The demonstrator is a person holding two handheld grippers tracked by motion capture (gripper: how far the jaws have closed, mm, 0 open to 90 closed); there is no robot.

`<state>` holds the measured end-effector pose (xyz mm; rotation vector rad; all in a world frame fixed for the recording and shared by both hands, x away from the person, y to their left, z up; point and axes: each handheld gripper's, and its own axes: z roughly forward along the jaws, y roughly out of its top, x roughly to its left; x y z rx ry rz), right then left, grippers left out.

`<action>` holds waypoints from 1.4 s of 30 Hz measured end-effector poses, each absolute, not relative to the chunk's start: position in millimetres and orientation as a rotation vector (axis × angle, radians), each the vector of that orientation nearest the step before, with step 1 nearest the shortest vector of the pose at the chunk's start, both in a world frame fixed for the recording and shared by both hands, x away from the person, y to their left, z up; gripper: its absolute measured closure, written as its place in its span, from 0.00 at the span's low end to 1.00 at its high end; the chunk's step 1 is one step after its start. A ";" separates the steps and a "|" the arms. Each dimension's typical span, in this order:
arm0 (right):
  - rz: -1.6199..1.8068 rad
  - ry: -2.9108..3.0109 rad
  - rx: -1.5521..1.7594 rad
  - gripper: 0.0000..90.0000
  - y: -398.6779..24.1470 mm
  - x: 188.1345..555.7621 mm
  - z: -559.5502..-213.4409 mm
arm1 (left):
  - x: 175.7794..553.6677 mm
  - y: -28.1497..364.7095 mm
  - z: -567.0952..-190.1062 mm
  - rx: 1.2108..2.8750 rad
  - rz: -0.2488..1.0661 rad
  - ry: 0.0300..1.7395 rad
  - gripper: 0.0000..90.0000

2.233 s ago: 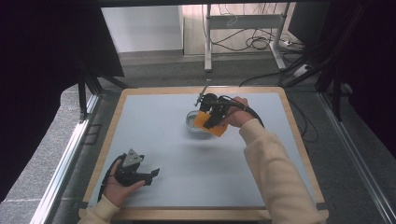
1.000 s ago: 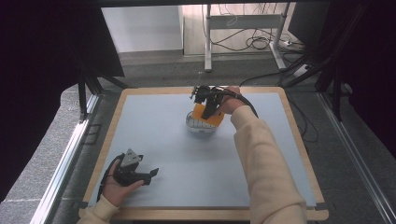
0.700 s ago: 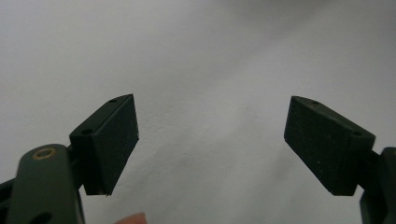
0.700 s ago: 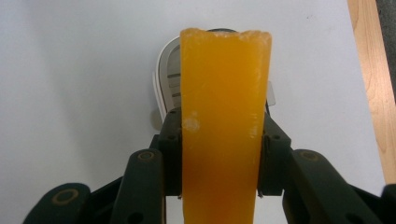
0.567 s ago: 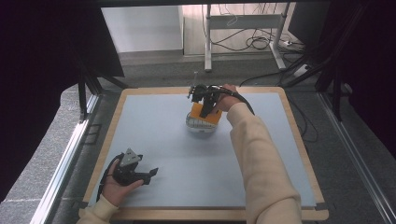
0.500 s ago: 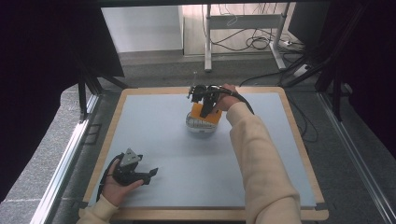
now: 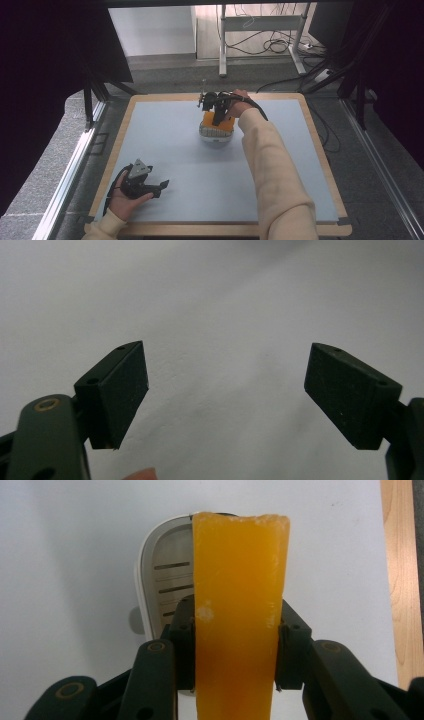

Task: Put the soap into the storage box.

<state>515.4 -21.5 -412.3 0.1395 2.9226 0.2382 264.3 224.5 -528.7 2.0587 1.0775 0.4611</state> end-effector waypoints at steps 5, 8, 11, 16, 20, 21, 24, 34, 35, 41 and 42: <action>0.215 2.929 0.109 0.68 -16.1 516.5 -419.5 | 264.3 225.6 -528.2 2.056 0.464 1.079 0.20; 0.190 2.940 0.083 0.68 -13.3 516.1 -424.4 | 264.3 225.8 -528.2 2.056 0.464 1.082 0.20; 0.160 2.935 0.064 0.68 -11.4 517.0 -429.2 | 264.3 225.7 -528.5 2.049 0.463 1.087 0.20; 0.153 2.955 0.066 0.68 -11.9 520.8 -432.5 | 264.5 227.7 -528.1 2.052 0.471 1.091 0.20; 0.180 2.955 0.088 0.66 -11.7 522.6 -433.1 | 264.6 227.5 -528.4 2.053 0.470 1.091 0.20; 0.202 2.941 0.104 0.64 -11.2 522.7 -432.1 | 264.6 227.6 -528.3 2.053 0.472 1.091 0.20; 0.223 2.915 0.150 0.55 -11.9 523.6 -428.1 | 264.5 227.5 -528.2 2.048 0.471 1.092 0.20; 0.294 2.785 0.351 0.31 -20.5 524.1 -421.9 | 264.4 227.2 -528.4 2.050 0.474 1.091 0.20; 0.318 2.777 0.384 0.31 -21.8 523.1 -420.8 | 264.4 227.3 -528.4 2.052 0.476 1.091 0.20; 0.478 2.743 0.597 0.29 -36.8 518.0 -417.5 | 263.7 227.2 -528.7 2.052 0.476 1.093 0.20; 0.488 2.739 0.613 0.29 -39.0 516.9 -417.3 | 263.6 227.2 -528.6 2.052 0.477 1.093 0.20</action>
